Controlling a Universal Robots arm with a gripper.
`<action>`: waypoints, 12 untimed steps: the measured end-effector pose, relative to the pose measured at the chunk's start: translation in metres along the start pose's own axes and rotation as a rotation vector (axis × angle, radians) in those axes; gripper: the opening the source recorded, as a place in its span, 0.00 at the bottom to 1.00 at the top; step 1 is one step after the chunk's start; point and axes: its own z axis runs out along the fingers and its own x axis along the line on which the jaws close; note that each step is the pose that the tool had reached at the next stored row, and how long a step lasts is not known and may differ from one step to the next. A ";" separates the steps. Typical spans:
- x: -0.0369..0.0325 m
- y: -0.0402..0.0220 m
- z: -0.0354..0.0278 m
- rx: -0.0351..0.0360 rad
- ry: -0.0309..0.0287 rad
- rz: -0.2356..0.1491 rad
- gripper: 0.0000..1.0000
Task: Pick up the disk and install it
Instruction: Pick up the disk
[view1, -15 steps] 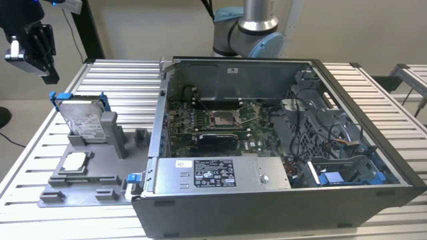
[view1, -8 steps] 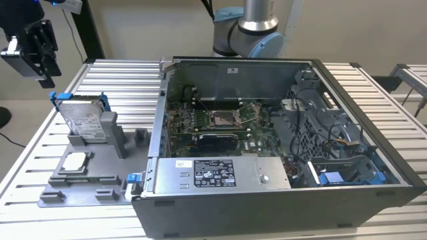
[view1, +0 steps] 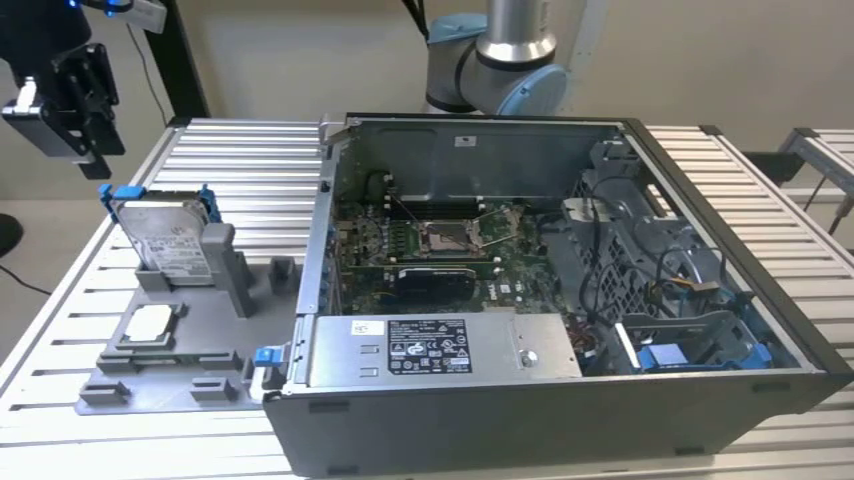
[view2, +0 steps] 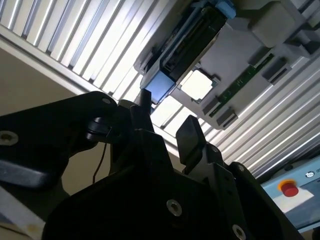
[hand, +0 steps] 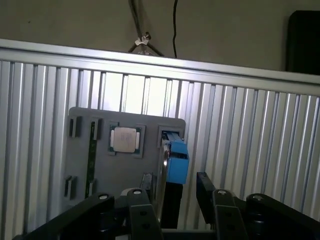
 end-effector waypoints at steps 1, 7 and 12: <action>0.0000 -0.0001 0.0015 0.0004 -0.0004 0.016 1.00; 0.0003 -0.0007 0.0124 0.0020 -0.0015 0.069 1.00; 0.0008 -0.0030 0.0214 0.0024 -0.0018 0.083 1.00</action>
